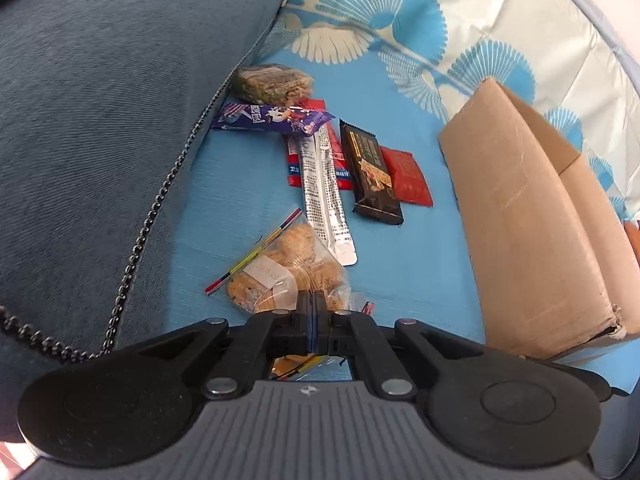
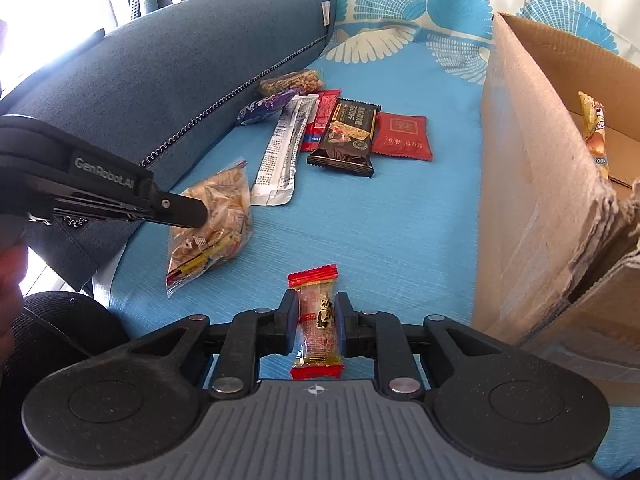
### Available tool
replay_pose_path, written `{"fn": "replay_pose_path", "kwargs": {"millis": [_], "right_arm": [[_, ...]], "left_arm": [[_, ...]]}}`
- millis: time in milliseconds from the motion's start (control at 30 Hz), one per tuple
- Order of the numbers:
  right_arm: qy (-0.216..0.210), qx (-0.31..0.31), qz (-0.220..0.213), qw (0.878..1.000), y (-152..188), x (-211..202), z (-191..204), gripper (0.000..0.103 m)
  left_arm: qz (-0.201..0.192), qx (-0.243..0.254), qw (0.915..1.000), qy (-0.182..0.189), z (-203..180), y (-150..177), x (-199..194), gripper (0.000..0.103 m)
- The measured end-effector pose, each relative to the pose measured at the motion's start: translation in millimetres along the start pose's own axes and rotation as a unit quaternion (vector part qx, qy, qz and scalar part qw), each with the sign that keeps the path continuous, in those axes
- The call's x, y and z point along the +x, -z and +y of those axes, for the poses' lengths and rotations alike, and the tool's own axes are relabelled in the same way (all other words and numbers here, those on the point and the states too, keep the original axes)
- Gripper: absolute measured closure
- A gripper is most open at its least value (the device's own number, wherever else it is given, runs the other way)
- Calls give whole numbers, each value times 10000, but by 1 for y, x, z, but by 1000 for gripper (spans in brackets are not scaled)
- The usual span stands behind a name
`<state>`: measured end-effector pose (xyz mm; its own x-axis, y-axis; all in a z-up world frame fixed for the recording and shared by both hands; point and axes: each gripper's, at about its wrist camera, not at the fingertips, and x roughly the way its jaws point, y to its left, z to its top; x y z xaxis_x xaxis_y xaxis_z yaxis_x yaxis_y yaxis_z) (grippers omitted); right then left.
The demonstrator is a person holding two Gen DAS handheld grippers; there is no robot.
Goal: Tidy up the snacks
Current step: 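Grasp the clear bag of cookies with the left tool while the right tool holds the candy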
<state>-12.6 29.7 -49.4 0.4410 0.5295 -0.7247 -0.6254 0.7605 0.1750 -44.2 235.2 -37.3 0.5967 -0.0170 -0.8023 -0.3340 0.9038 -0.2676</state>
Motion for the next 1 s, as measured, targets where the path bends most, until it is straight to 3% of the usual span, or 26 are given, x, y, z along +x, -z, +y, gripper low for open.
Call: {"fn": "replay_pose_path", "kwargs": {"millis": [233,367,433,533,800,900,967,1000], "right_arm": [[7,-43,27,10000,1,2,2,81],[13,-25,32,10000,1,2,1,81],[14,-23,34,10000,1,2,1,81],[11,-15,36,10000,2,2,-1,81],[25,-32,31,10000,1,3,1,80],[15,-10,36,10000,1,2,0,80],[17,-13,37,10000,1,3,0,80],[23,-24,39,10000,1,3,0,80]], "left_arm": [[284,326,9986,304,-9,-8,17,102],[512,740,9928,794,-21,2,17,101],[-33,868,9948,529,-26,7,3,101],[-673,722,9933,602,-22,11,-17,98],[-1098,-24,9935,283,-6,-6,-14,98],[-985,-166,9947,229,-8,-17,-3,98],[-312,-84,9995,-2,-10,-19,18,98],[-198,80,9998,59,-14,-21,22,98]]}}
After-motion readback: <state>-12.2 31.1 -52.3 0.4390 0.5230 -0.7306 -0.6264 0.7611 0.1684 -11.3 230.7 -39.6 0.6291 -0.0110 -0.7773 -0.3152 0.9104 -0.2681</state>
